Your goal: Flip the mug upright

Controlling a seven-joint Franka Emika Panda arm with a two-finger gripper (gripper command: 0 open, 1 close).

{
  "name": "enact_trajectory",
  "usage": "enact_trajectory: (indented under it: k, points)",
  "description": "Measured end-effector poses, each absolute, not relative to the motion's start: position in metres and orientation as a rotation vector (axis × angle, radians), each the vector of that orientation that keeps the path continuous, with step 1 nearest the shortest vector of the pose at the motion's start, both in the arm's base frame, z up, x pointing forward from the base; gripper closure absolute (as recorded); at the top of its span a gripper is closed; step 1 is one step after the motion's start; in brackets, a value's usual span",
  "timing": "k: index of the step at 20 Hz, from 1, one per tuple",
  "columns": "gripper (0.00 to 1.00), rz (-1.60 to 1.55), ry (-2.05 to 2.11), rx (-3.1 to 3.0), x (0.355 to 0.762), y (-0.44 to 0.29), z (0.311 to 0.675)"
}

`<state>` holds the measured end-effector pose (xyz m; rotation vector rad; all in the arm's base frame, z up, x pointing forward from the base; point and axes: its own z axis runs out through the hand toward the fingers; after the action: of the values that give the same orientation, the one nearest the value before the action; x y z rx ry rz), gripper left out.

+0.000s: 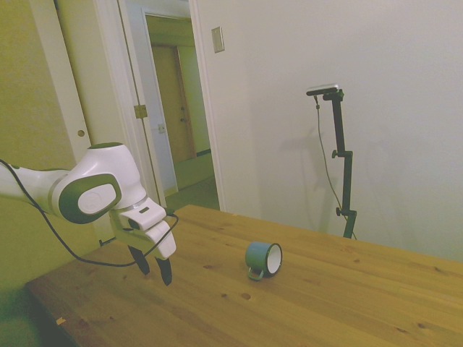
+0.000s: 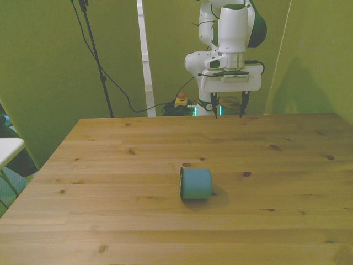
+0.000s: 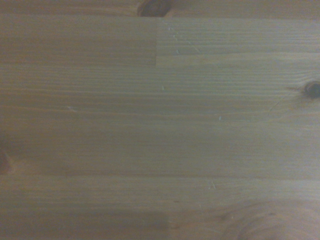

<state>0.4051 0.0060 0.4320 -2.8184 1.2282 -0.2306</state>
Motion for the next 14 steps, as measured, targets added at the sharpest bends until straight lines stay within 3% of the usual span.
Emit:
enact_trajectory:
  k: [6, 14]
  points:
    - [0.00, -0.256, 1.220, -2.834, 0.425, -0.010, 0.444]
    - [0.00, -0.363, 1.245, -2.848, 0.512, -0.096, 0.473]
